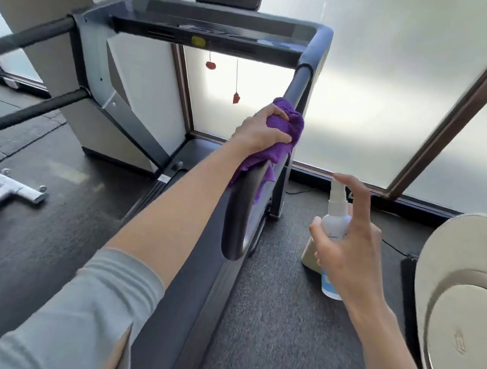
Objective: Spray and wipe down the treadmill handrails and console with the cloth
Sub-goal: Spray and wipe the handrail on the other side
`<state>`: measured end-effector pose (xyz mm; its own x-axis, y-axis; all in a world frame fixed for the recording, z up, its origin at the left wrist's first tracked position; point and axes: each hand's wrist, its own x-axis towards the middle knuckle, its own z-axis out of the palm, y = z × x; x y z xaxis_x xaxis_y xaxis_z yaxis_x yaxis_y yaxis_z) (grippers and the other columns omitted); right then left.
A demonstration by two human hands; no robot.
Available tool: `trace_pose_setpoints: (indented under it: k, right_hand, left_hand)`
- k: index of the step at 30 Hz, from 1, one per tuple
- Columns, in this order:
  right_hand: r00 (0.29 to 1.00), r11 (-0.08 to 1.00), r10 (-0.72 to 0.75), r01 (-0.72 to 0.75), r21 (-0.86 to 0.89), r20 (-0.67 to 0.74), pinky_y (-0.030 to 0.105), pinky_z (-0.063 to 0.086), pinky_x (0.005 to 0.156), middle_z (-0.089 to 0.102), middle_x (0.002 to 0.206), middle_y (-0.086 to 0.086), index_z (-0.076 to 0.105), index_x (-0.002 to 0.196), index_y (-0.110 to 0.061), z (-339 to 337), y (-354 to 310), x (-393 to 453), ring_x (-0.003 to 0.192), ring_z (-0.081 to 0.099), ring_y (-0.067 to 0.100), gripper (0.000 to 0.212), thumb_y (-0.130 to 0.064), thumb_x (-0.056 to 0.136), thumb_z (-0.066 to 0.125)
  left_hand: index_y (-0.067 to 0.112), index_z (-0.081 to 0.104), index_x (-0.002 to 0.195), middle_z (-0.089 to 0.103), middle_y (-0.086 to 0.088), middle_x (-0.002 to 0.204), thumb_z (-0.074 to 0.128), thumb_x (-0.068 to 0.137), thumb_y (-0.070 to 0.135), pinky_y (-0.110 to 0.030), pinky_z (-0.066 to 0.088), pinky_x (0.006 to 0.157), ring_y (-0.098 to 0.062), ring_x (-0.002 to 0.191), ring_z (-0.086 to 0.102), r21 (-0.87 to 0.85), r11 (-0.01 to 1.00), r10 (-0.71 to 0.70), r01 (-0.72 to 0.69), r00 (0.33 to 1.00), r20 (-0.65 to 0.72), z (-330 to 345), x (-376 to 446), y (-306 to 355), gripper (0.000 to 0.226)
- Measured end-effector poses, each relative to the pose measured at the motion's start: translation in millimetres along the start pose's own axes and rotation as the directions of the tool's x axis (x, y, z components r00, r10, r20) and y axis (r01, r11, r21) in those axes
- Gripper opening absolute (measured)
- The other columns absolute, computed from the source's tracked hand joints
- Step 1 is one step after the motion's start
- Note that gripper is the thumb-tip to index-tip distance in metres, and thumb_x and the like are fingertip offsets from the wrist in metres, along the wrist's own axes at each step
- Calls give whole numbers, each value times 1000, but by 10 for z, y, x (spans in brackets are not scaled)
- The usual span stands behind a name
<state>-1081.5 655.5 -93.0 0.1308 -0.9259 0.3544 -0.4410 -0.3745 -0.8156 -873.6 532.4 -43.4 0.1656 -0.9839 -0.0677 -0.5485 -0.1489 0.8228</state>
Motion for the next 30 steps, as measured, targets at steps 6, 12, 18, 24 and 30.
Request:
trace_pose_setpoints:
  k: [6,12,18,24,30]
  right_hand:
    - [1000,1000,21,-21,-4,-22,43,55,53,53,58,14,39,131,-48,149,-48,-174,52,57,34,70,1,87,66]
    - [998,1000,8,-9,-29,-58,35,51,51,51,54,6,40,132,-46,230,-50,-158,49,54,24,70,0,87,67]
    - [997,999,26,-29,-28,-76,32,50,54,54,56,6,40,133,-44,300,-33,-17,50,56,24,67,-2,87,67]
    - [997,999,17,-19,-28,-76,27,48,55,53,55,3,38,133,-43,333,121,225,50,54,18,69,-1,87,67]
    - [999,1000,-16,15,-14,-50,12,39,49,44,54,-3,40,131,-45,291,443,756,48,47,7,69,-2,86,67]
  left_hand:
    - [43,56,107,56,6,117,72,72,33,-37,50,93,-22,103,59,-115,993,36,-39,999,-28,-55,-462,-238,40]
    - [51,52,106,51,2,116,68,76,37,-28,36,80,-23,94,55,51,992,124,-116,972,-198,105,-1030,-414,37]
    - [45,56,102,53,-1,122,72,76,31,-33,45,94,-24,105,55,38,996,85,-83,995,-51,-8,-489,-238,33]
    - [37,60,104,53,0,123,77,76,25,-40,47,99,-23,110,54,-53,996,73,-73,997,-8,-32,157,-77,36]
    - [39,57,102,50,2,117,75,75,24,-39,46,99,-24,109,53,32,998,58,-57,998,-9,19,864,81,36]
